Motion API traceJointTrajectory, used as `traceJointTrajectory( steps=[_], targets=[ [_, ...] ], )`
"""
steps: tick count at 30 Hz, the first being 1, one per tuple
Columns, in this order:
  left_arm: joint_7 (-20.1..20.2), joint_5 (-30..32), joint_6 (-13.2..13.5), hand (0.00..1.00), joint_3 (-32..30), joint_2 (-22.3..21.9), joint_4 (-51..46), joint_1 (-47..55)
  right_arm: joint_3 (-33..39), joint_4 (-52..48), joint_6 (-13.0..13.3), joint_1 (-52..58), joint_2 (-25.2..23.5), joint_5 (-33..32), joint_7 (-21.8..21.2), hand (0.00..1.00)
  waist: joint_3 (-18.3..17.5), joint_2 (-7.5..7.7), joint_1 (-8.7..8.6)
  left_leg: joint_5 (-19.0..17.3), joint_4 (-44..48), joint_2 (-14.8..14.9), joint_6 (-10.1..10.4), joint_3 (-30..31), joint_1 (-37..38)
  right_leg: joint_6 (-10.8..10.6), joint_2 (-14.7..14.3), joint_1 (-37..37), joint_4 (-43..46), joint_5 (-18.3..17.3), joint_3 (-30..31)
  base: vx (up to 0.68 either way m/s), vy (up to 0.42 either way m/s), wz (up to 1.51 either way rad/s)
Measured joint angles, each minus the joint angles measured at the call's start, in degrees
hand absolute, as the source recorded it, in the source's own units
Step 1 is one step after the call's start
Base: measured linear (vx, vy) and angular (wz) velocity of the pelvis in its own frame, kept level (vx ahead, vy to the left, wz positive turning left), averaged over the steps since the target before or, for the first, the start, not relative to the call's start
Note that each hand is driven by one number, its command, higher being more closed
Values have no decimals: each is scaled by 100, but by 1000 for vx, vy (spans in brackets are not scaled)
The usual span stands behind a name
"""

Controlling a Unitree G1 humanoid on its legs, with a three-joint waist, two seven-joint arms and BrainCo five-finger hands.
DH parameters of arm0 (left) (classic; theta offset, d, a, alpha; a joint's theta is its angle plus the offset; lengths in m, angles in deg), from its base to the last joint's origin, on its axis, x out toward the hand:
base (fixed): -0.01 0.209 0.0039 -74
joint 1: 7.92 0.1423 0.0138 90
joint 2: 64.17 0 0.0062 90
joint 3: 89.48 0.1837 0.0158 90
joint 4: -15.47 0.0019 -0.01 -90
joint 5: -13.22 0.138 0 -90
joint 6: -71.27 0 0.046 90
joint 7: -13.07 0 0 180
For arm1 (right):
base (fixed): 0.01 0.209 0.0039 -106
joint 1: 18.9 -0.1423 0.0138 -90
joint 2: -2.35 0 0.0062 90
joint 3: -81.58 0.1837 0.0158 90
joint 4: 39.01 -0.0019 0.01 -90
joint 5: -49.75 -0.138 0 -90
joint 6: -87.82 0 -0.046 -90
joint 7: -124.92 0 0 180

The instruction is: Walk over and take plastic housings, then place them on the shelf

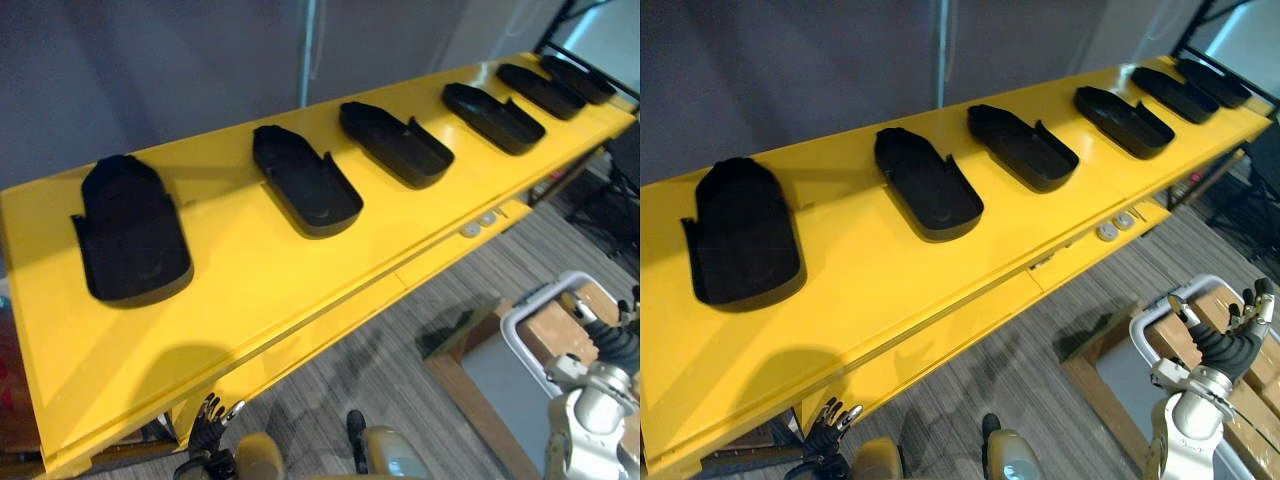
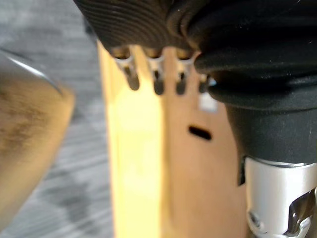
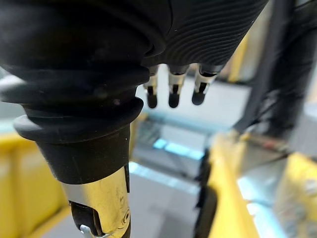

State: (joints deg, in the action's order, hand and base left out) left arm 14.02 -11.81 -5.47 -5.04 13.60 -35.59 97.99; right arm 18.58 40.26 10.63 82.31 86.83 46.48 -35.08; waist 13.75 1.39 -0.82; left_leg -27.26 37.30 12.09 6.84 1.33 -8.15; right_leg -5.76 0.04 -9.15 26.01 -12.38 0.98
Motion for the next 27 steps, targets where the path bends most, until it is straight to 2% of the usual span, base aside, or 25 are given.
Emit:
traceJointTrajectory(
  steps=[1,3,4,5,6,8,9,10,13,16,20,24,27],
  targets=[
    [-2,-10,-12,0,-3,-20,1,15,1,-34,26,-27,48,32,1,0,-19,4,9,30,-70,-18,44,115,-6,53,20,3,72,-77,-124,62,-253,115],
    [-14,-135,-93,0,-2,-36,33,59,1,5,43,-193,251,88,2,0,-161,101,8,295,-484,-118,-9,312,-75,179,169,-88,178,-217,-459,74,-223,94],
    [0,-146,-176,0,20,-96,65,41,54,99,7,-398,483,197,14,0,-184,102,-2,614,-711,-141,-35,262,-169,210,282,-99,135,-221,-702,118,-362,157],
    [33,-70,-221,0,67,-134,66,27,369,274,-62,-621,835,347,49,0,-122,28,-38,1098,-1109,-167,-68,-38,-270,306,465,47,-53,-162,-1167,138,-394,195],
    [29,81,-221,0,135,-160,69,31,585,302,-150,-667,962,463,160,0,-93,-53,-61,1304,-1333,-188,-39,-278,-233,348,544,252,-215,-137,-1428,87,-237,190],
    [36,87,-231,0,252,-163,68,55,748,399,-281,-843,1148,658,313,0,-76,-69,-78,1628,-1860,-276,1,-512,7,349,689,527,-365,-136,-1698,35,-84,114],
    [45,126,-250,0,252,-158,64,46,716,476,-399,-1046,1322,712,347,0,-73,-64,-51,1761,-2044,-341,94,-466,29,355,721,521,-394,-132,-1697,3,-27,55],
    [45,126,-250,0,252,-158,64,46,716,476,-399,-1046,1322,712,347,0,-73,-64,-51,1761,-2044,-341,94,-466,29,355,721,521,-394,-132,-1697,-19,14,16],
    [73,297,-298,0,236,139,61,-19,318,1093,-1129,-1968,1782,1179,199,0,108,58,14,1800,-2079,-352,86,-572,96,320,676,538,-677,74,-1478,-41,69,-26],
    [78,235,-390,0,214,359,71,-108,87,1753,-1542,-2295,2214,1708,-30,0,317,147,0,1766,-1987,-363,11,-662,-47,246,648,541,-975,298,-1372,-76,92,-21],
    [166,240,-509,0,178,507,191,-282,-264,2325,-1891,-2734,2962,2222,-321,0,626,154,-21,1627,-1589,-378,-162,-674,-336,148,629,524,-1274,578,-1315,-48,97,-3],
    [340,297,-497,0,231,548,102,-304,-494,2376,-2174,-3312,3591,2185,-571,0,735,150,-1,1500,-1243,-369,-249,-701,-693,106,605,300,-1346,711,-1182,-47,92,-6],
    [468,293,-483,0,306,616,-8,-305,-493,2303,-2247,-3348,3719,1794,-616,0,786,198,-3,1353,-1056,-299,-262,-835,-704,103,545,301,-1431,800,-997,-14,68,-31]
  ],
)
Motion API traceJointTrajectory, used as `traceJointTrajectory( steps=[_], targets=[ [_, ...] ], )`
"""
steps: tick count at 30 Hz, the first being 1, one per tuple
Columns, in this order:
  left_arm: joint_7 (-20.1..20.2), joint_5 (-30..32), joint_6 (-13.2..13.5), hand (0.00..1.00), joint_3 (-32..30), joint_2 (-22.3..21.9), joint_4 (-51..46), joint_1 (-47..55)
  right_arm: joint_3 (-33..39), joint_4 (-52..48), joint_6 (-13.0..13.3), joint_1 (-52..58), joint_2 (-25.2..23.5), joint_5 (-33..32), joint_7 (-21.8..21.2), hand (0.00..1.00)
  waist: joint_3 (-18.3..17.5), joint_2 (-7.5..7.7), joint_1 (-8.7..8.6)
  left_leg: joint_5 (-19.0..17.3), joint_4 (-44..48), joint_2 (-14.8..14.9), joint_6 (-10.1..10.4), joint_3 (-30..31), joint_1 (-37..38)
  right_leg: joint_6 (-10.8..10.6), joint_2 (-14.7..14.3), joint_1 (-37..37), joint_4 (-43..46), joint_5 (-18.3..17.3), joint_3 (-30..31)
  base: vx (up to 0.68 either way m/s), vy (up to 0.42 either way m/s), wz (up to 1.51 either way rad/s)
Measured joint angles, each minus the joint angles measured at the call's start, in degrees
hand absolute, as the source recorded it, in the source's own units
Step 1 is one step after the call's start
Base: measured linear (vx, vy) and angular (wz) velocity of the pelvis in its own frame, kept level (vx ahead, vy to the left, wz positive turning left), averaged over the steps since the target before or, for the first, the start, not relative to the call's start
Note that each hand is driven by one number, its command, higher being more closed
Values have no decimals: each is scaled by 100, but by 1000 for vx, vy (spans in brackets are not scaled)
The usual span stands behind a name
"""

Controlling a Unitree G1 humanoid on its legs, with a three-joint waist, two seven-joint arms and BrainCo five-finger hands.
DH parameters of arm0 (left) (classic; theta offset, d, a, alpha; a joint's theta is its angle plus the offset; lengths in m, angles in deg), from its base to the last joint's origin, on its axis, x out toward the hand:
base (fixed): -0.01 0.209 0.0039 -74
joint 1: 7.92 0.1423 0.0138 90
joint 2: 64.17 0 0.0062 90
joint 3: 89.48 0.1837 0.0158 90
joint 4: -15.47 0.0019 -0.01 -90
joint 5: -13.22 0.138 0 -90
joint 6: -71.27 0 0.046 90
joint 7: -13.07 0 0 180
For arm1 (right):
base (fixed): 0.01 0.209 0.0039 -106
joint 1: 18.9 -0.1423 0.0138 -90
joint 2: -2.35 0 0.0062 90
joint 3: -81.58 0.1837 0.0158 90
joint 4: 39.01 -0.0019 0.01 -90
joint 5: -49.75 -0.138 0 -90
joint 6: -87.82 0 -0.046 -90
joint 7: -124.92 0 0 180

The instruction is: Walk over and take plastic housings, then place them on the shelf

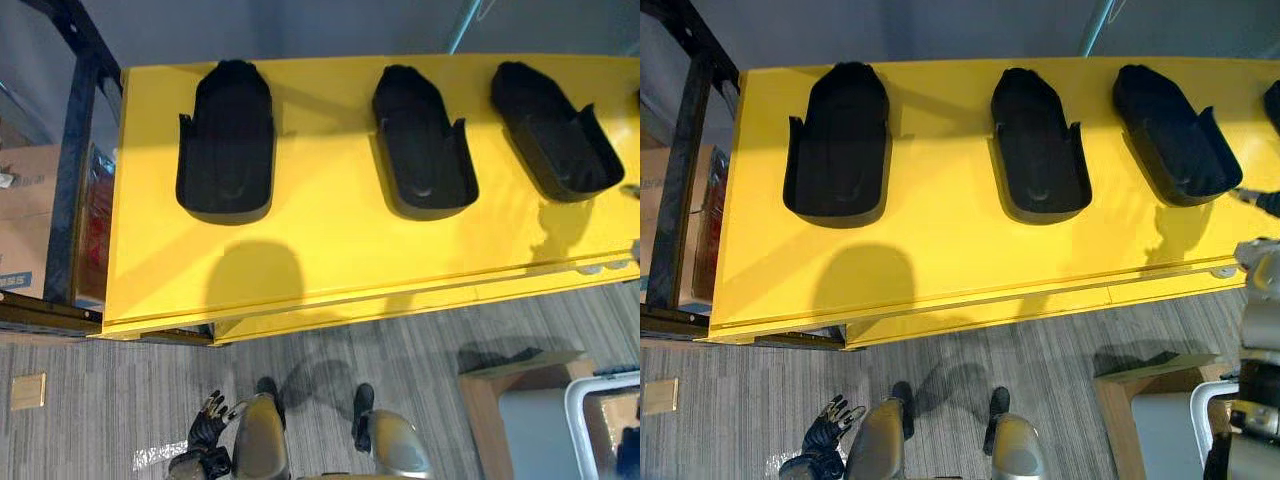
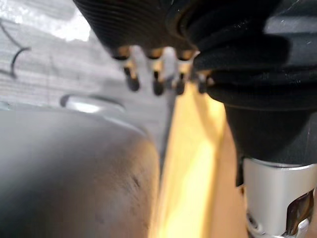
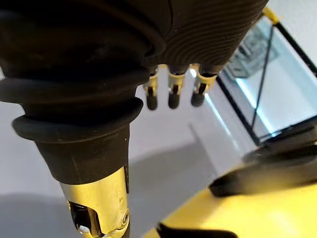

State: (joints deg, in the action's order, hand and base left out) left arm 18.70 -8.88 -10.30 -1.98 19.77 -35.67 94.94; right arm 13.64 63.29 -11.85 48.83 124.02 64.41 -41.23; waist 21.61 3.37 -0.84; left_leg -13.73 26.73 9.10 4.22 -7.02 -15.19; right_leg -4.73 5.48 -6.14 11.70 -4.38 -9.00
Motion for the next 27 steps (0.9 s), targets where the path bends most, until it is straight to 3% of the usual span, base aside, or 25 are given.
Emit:
traceJointTrajectory(
  steps=[6,11,15,18,27],
  targets=[
    [158,-11,123,0,310,31,-73,-153,-58,-308,48,345,-105,-306,-82,0,54,-3,-1,-649,776,360,-36,-395,147,-172,-303,-59,-185,263,1016,-9,109,-88],
    [190,-44,145,0,415,31,-223,-199,-538,-197,228,125,-122,-312,-314,0,115,56,3,-822,922,453,-130,-813,322,-258,-310,14,-683,705,1412,-60,123,-63],
    [129,-55,112,0,493,97,-171,-221,-1121,-142,322,-339,-144,-260,-581,0,124,54,53,-838,973,532,-147,-961,318,-241,-300,25,-1002,882,1396,-109,49,-27],
    [70,-122,118,0,485,98,-144,-238,-1327,-40,325,-643,-146,-251,-763,0,132,41,218,-817,965,595,-112,-1026,335,-171,-223,24,-1083,1006,980,-55,-8,-14],
    [108,-203,140,0,359,90,-46,-387,-2010,614,211,-1844,-136,-268,-871,0,371,25,342,-640,706,560,0,-916,275,-226,-234,126,-1417,1304,673,41,-35,6]
  ],
)
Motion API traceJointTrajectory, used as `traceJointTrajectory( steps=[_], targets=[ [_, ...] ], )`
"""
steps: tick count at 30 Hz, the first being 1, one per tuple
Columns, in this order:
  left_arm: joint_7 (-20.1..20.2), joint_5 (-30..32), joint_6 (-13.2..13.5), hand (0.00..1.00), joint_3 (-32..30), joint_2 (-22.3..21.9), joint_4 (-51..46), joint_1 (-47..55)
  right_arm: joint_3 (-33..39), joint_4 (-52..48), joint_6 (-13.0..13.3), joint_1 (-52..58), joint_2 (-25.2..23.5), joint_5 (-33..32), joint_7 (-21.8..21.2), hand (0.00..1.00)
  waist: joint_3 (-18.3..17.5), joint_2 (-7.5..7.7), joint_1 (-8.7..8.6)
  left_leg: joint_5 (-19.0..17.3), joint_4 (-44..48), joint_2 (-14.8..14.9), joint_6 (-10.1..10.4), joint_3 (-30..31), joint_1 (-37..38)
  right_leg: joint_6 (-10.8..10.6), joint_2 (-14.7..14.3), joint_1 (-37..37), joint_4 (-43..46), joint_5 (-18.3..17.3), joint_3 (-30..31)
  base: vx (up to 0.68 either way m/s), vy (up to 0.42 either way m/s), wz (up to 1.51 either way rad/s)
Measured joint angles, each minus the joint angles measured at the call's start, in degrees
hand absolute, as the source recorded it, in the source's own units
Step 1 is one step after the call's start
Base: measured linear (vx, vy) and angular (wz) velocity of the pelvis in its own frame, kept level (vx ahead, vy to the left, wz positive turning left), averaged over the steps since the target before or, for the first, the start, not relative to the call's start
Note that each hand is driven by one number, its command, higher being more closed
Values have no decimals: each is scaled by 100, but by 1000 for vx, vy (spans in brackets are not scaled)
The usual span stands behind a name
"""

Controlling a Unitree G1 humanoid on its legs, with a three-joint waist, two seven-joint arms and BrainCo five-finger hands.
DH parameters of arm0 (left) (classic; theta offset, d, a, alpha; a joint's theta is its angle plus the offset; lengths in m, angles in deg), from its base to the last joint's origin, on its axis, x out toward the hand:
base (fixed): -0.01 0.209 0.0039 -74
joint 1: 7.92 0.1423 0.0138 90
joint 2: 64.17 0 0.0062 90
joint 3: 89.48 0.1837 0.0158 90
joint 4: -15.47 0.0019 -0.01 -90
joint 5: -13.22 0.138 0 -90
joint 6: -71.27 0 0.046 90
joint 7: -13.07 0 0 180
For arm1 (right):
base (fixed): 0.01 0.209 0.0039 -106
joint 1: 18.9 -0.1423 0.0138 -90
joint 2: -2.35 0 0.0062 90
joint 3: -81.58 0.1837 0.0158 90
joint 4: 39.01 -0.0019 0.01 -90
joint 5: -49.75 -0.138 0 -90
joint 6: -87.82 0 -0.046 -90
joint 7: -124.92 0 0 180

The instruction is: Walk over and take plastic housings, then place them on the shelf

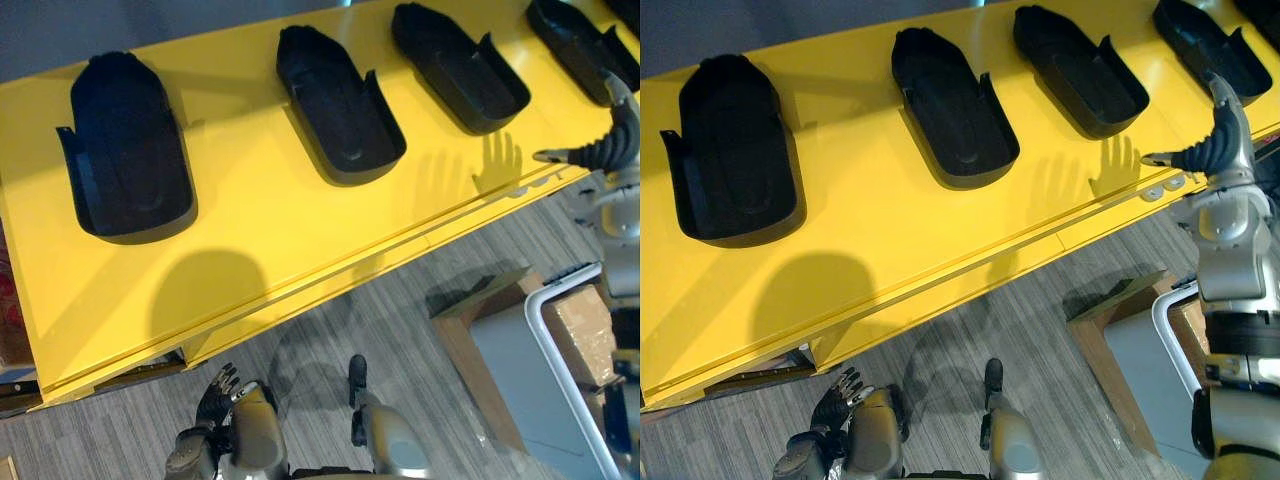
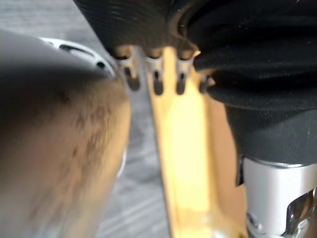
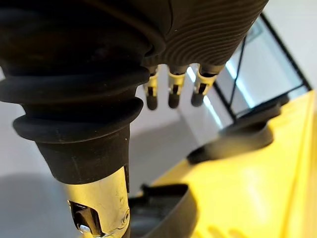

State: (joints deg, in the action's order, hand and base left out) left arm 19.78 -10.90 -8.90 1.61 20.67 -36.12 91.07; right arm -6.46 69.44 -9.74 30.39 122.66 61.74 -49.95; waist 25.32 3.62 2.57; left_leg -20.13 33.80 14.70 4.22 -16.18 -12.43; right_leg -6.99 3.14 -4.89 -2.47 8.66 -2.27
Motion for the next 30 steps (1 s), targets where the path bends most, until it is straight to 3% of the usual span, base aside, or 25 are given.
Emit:
traceJointTrajectory(
  steps=[9,12,18,30],
  targets=[
    [61,-27,5,0,23,2,69,-109,-461,886,-24,-995,138,6,-143,0,191,-121,38,22,-127,-142,3,129,40,1,103,66,8,1,-278,32,3,8],
    [59,-81,-3,0,30,9,108,-125,-855,1152,-138,-1235,209,8,-273,0,216,-165,94,20,-115,-173,-1,150,18,1,131,54,20,1,-366,-9,-2,1],
    [62,-256,-6,0,217,12,133,-154,-1034,1661,-302,-1709,374,7,-372,0,349,-394,168,9,93,-198,-30,303,-271,0,142,-150,164,-3,-475,-60,-3,6],
    [60,-307,2,0,245,5,248,-159,-1339,1972,-619,-1889,544,2,-845,0,367,-440,225,67,102,-195,-107,302,-383,12,183,-341,307,-16,-527,-43,-10,-1]
  ],
)
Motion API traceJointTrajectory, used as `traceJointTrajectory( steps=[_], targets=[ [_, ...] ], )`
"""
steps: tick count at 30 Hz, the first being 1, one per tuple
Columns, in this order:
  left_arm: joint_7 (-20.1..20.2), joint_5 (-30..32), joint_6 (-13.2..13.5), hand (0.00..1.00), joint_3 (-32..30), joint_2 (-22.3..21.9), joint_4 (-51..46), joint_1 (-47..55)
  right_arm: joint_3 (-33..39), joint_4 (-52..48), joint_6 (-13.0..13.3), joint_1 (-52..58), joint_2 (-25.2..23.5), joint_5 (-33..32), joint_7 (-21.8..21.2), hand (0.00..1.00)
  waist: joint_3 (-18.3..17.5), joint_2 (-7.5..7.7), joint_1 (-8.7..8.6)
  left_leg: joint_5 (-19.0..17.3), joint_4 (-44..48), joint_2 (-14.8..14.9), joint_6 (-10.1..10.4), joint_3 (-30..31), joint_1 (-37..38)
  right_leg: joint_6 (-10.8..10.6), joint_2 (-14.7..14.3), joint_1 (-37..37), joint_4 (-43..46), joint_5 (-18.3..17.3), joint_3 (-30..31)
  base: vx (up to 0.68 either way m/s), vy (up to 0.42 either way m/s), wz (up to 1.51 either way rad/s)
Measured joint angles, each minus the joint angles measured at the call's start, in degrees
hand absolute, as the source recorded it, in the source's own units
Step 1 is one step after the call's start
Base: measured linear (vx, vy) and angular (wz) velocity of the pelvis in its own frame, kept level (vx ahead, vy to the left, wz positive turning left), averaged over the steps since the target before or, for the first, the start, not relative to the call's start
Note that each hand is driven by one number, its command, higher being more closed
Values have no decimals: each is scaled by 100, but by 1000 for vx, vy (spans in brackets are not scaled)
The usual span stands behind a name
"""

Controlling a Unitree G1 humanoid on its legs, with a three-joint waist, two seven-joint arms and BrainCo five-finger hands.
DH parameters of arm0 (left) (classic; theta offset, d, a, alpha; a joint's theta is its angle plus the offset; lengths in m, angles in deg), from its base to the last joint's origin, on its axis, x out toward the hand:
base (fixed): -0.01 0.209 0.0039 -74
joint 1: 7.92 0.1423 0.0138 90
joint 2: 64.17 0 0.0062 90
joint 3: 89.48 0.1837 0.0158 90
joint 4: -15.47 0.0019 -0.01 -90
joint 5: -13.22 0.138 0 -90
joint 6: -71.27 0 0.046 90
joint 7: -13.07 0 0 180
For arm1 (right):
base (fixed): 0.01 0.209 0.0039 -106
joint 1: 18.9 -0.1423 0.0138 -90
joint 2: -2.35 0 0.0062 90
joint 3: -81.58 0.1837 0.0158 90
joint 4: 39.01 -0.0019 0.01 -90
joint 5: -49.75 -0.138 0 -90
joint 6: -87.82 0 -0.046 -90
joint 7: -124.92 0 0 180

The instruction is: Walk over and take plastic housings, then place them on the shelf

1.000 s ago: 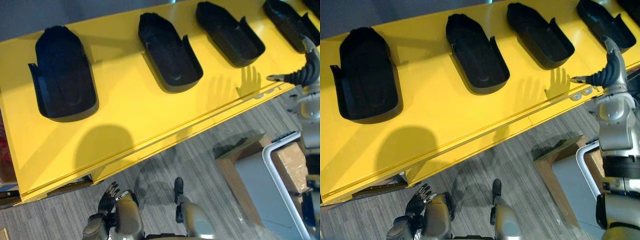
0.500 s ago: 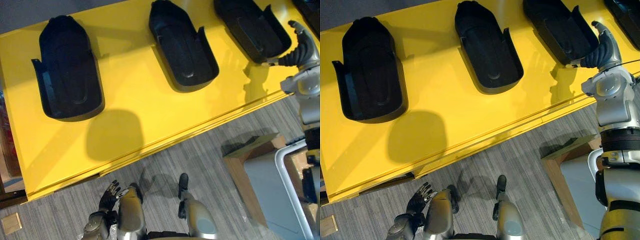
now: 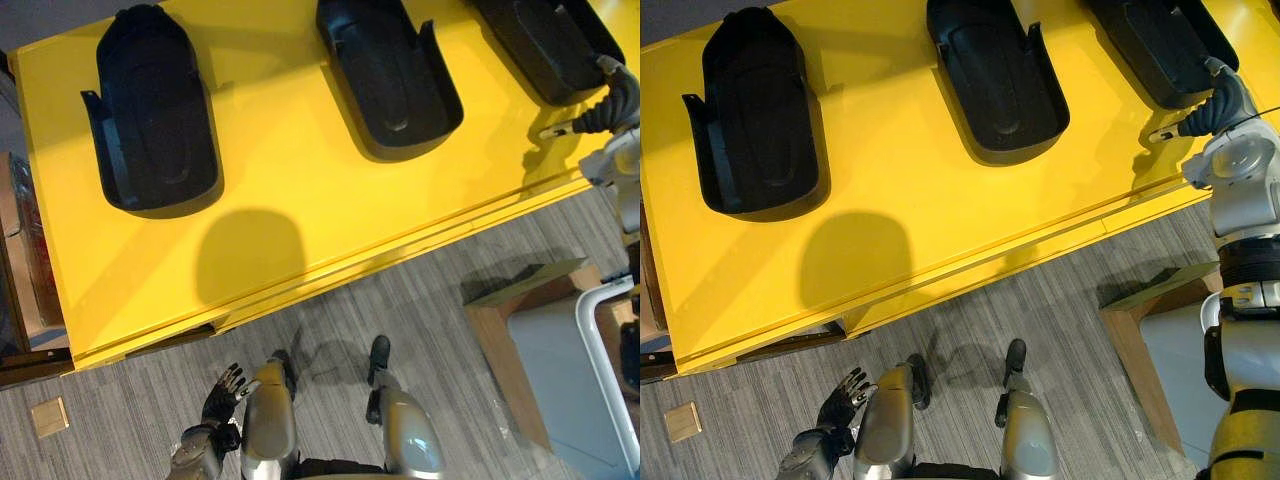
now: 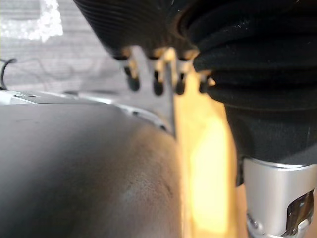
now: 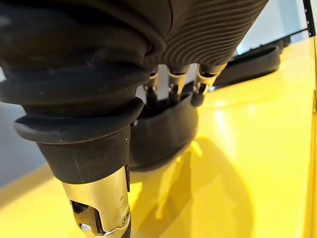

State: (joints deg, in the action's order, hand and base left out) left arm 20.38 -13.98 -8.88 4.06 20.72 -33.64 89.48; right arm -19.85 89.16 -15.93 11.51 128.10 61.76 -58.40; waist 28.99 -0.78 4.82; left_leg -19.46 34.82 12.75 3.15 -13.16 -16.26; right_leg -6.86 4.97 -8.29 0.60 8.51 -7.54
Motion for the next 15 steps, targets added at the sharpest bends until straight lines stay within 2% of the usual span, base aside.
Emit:
traceJointTrajectory(
  steps=[15],
  targets=[
    [3,2,-2,0,2,-14,0,3,-65,100,-140,-161,4,-1,-320,0,-17,-32,-6,23,-23,-6,-1,2,30,1,2,22,7,1,-13,0,0,0]
  ],
)
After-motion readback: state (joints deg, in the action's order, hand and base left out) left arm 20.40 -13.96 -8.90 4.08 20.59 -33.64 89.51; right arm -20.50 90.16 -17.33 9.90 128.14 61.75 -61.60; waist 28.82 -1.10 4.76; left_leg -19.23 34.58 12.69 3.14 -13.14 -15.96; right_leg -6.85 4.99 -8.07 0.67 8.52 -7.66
